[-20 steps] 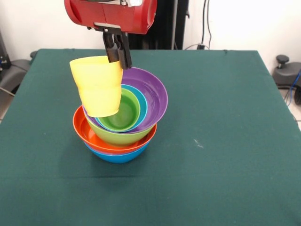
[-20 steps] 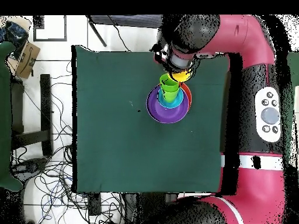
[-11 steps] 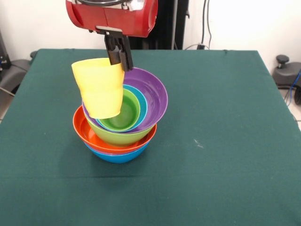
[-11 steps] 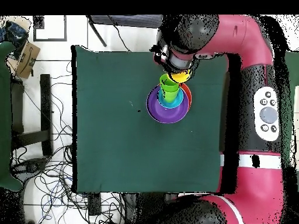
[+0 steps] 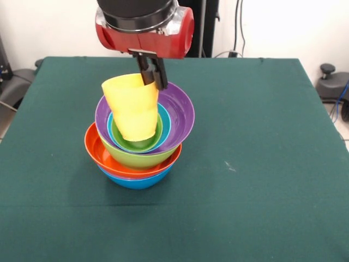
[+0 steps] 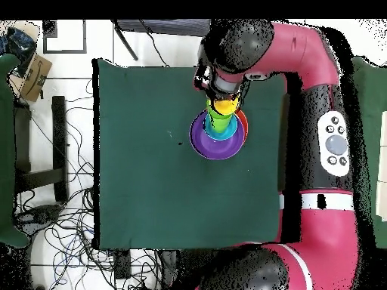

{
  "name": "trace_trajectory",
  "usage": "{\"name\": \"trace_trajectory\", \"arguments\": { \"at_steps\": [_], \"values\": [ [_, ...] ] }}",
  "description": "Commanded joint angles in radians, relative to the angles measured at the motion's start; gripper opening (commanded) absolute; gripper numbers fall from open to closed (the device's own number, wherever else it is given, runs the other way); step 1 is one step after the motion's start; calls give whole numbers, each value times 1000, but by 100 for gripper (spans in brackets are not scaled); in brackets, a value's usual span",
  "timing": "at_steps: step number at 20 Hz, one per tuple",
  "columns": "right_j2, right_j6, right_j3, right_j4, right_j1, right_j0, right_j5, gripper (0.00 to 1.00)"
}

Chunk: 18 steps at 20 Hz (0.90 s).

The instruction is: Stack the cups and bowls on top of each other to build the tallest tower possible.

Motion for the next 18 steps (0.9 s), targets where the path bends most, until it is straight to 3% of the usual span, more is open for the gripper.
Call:
{"name": "trace_trajectory", "arguments": {
  "at_steps": [1,6,18],
  "values": [
    [-46,-68,113,3,30,30,56,0],
    [-52,-43,166,16,22,30,2,0],
    [-67,-14,145,2,36,41,4,0]
  ]
}}
